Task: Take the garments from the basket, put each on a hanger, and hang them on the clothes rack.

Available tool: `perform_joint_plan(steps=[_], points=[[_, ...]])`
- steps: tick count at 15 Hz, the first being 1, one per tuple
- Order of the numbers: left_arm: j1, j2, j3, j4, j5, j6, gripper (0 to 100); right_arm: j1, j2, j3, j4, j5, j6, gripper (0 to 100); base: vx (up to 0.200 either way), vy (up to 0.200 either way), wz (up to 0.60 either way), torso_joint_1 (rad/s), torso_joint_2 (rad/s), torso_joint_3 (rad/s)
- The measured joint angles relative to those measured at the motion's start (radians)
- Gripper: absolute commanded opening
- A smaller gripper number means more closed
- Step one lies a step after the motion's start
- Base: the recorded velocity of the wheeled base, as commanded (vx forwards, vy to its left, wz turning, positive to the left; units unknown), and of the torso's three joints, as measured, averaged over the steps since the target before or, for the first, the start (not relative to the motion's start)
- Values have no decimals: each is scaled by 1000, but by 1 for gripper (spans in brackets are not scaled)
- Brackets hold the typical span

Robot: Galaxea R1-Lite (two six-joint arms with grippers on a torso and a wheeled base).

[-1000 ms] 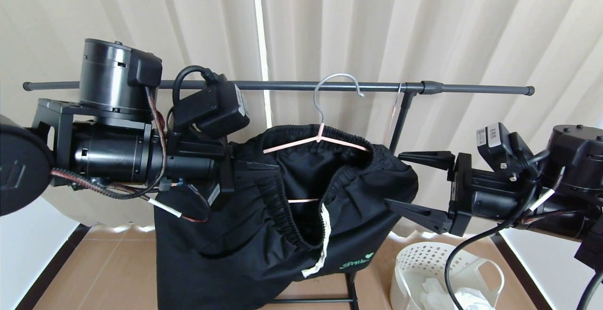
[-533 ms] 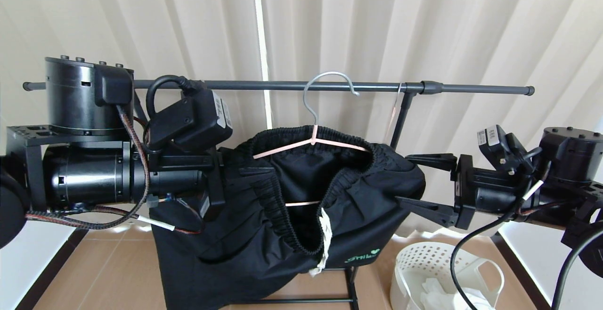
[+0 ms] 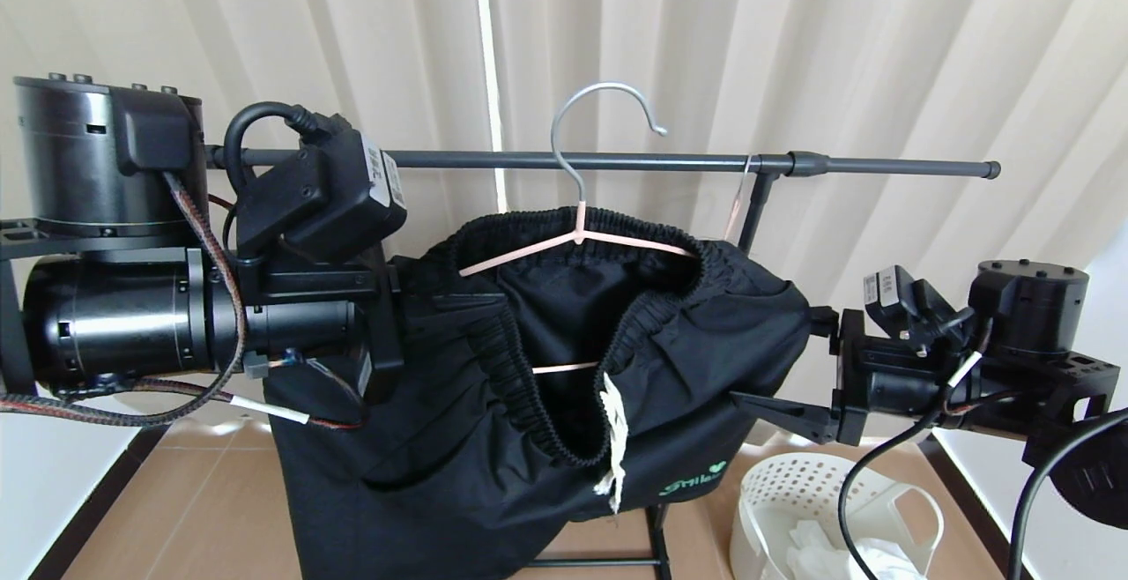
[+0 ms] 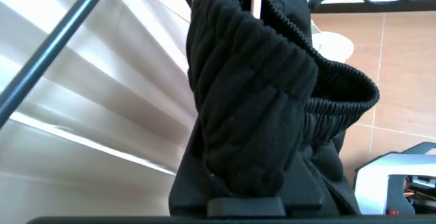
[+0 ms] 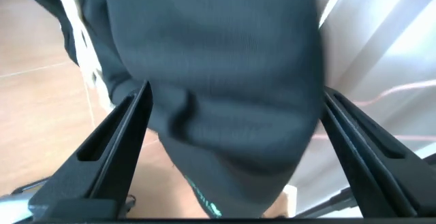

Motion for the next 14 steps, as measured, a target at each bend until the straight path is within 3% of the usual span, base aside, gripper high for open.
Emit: perform_joint_plan(steps=[5, 6, 14], points=[[7, -21, -1, 0, 1, -34, 0, -1, 40, -5, 1, -4, -39, 100, 0, 0, 0, 0, 0, 0], [7, -26, -1, 0, 1, -34, 0, -1, 44, -5, 1, -6, -40, 0, 0, 0, 0, 0, 0, 0], [10, -66, 0, 1, 3, -84, 0, -24, 51, -18, -4, -9, -46, 0, 0, 0, 0, 0, 0, 0]])
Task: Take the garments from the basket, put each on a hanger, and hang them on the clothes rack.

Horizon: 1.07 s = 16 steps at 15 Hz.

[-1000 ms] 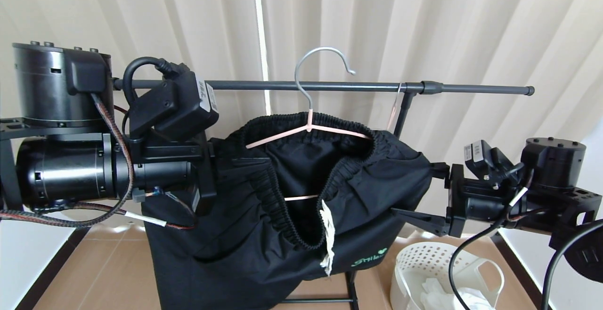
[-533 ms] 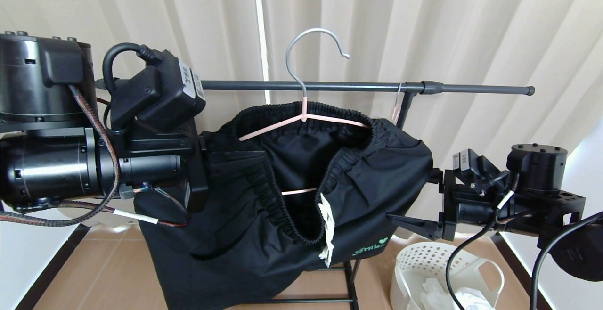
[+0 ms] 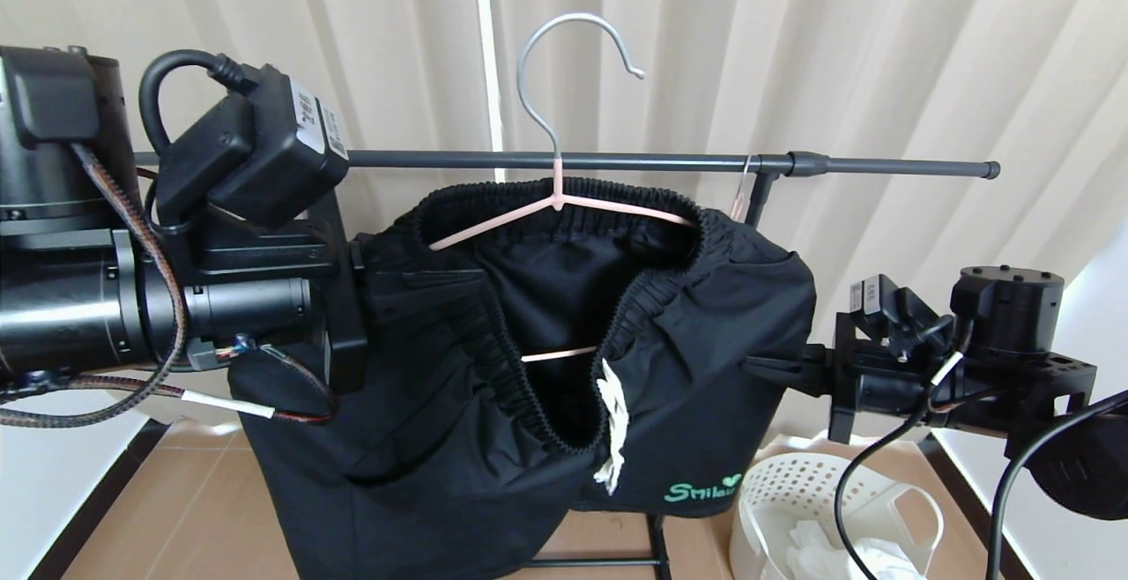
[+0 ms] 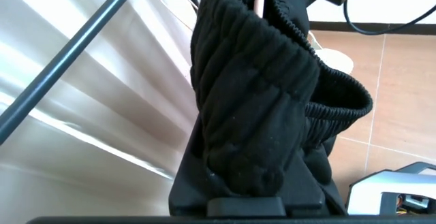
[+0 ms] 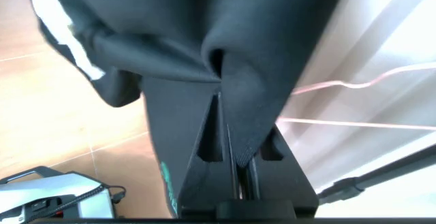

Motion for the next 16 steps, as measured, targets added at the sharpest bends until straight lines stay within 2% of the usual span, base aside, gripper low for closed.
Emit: perform_joint_plan(steps=[6, 10, 14, 15, 16], points=[[13, -50, 14, 0, 0, -59, 0, -34, 0, -24, 2, -2, 3, 0, 0, 0, 0, 0, 0, 0], [26, -83, 30, 1, -1, -73, 0, -36, 13, -37, 7, -48, 6, 0, 0, 0, 0, 0, 0, 0], [39, -97, 47, 0, -1, -85, 0, -33, 21, -41, 7, -53, 31, 0, 0, 0, 0, 0, 0, 0], [40, -97, 48, 0, -2, -86, 0, -31, 21, -39, 3, -53, 33, 100, 0, 0, 0, 0, 0, 0], [41, -96, 49, -1, -1, -87, 0, -31, 21, -36, 0, -54, 34, 100, 0, 0, 0, 0, 0, 0]])
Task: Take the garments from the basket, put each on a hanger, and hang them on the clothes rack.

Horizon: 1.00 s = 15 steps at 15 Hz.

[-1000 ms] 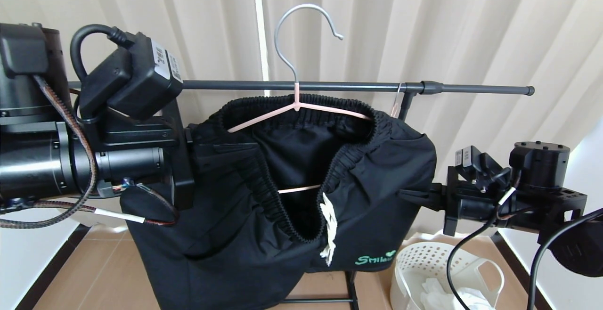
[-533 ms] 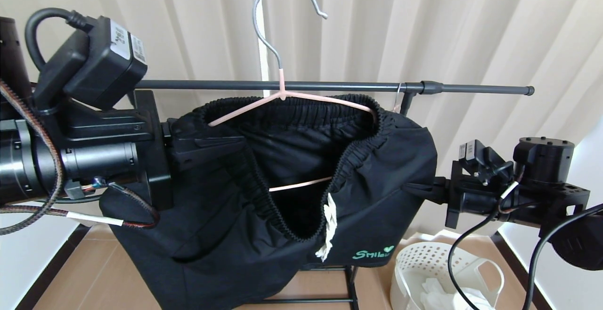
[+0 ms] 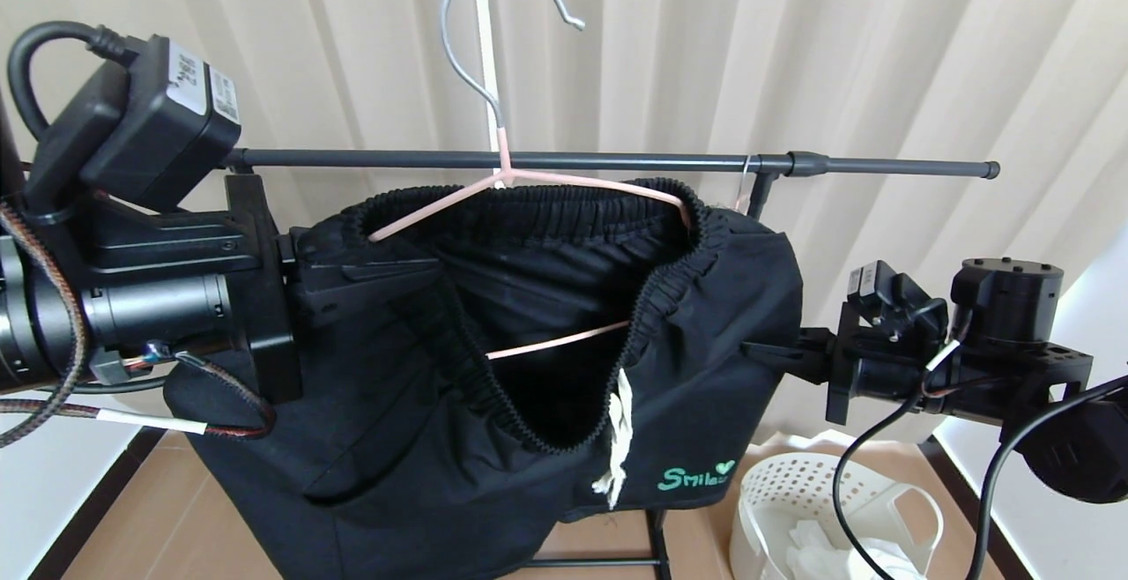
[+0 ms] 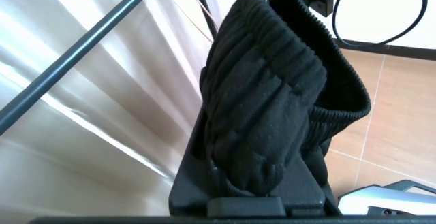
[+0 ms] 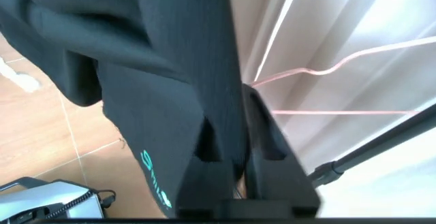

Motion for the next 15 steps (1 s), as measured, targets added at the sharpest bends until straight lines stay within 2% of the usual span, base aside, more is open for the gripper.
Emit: perform_joint_plan(steps=[4, 11, 15], points=[[17, 10, 2, 0, 0, 0, 0, 4, -11, 3, -2, 2, 1, 100, 0, 0, 0, 0, 0, 0], [93, 111, 0, 1, 5, -2, 0, 2, -119, 11, 1, 4, 23, 100, 0, 0, 0, 0, 0, 0], [114, 156, 29, 1, 83, 2, 0, 3, -140, 9, 0, 1, 23, 100, 0, 0, 0, 0, 0, 0]])
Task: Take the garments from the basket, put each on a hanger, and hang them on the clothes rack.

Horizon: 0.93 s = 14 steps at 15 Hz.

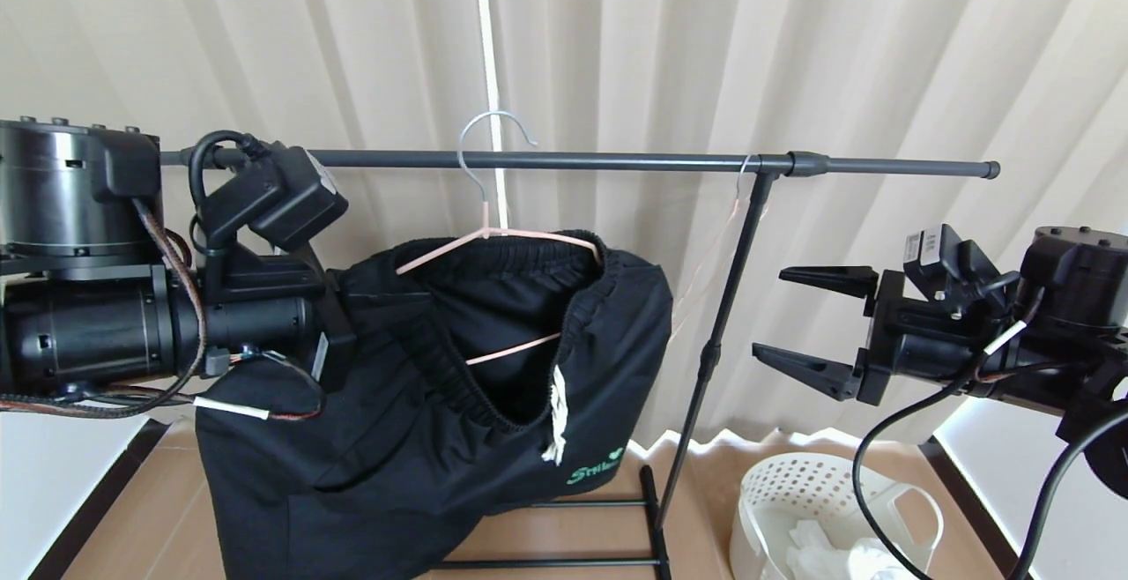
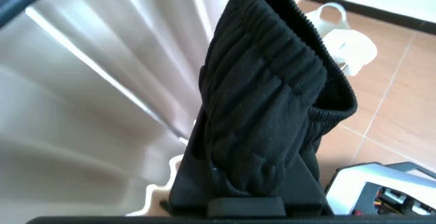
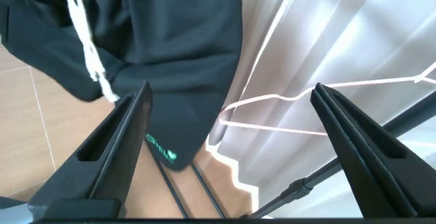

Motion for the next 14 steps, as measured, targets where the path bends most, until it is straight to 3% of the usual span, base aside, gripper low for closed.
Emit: perform_joint_plan(steps=[5, 9, 14], points=[[1, 65, 28, -1, 78, 4, 0, 0, -3, -1, -1, -20, 0, 100, 0, 0, 0, 0, 0, 0], [0, 136, -13, -9, 173, -14, 0, 0, -3, 0, -3, -20, 0, 100, 0, 0, 0, 0, 0, 0], [-27, 272, -122, -177, 267, -216, 0, 0, -4, 0, -2, -20, 0, 100, 0, 0, 0, 0, 0, 0]])
